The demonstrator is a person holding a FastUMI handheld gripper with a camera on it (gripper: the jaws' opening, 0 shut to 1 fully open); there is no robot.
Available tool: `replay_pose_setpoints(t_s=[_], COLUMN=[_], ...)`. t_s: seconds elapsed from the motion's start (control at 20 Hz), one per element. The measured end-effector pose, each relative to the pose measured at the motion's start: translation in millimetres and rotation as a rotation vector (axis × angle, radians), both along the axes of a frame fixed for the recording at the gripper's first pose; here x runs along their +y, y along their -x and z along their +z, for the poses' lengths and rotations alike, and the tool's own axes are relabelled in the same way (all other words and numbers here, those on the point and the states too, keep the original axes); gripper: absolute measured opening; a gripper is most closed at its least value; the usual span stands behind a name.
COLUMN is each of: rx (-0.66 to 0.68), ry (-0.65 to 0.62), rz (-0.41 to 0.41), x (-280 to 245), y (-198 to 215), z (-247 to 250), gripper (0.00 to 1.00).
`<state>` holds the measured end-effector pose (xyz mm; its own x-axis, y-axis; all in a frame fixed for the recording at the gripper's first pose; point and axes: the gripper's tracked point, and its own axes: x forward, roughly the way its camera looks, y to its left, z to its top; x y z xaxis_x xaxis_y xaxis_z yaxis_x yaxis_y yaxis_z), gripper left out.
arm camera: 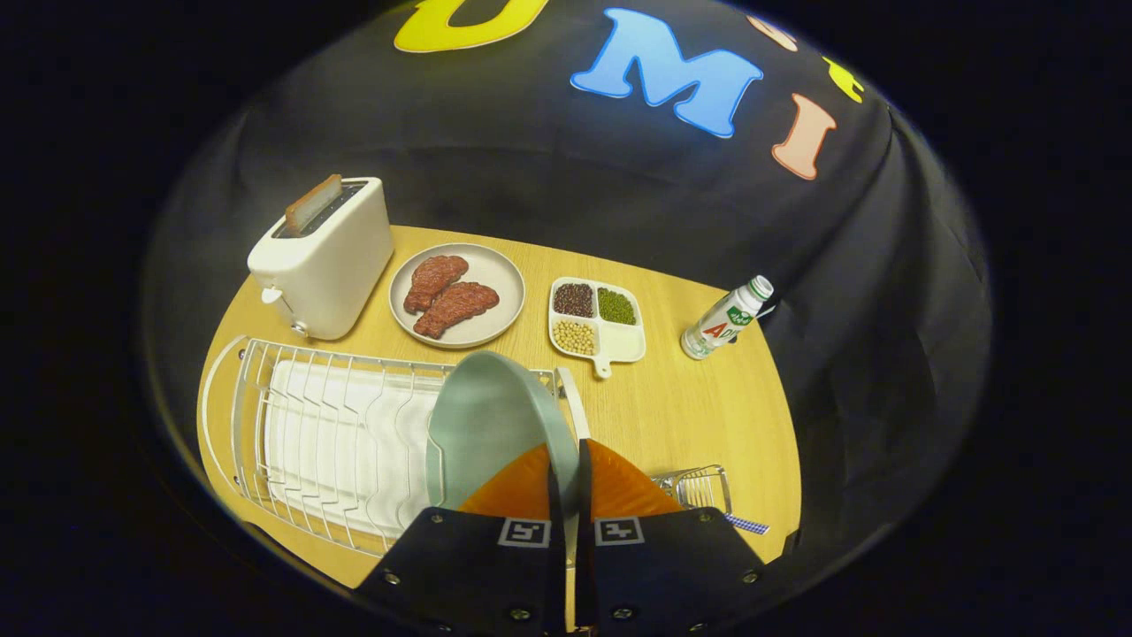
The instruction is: Take the plate from the dish rack, then take the spoon from the basket and place it into the plate.
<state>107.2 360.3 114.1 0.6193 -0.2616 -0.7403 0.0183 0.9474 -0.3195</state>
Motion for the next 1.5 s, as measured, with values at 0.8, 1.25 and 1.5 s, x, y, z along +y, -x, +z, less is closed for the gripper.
replay_pose_setpoints(t_s=[0.8,1.25,1.5], rx=[-0.154,-0.169,-0.181], ry=[0.295,0.174,0.061], rz=[0.048,0.073,0.091], x=[23.2,35.0,9.8], y=[-24.4,-33.7,-6.6], z=[46.7,77.1,100.3], gripper=[0.04,0.04,0.04])
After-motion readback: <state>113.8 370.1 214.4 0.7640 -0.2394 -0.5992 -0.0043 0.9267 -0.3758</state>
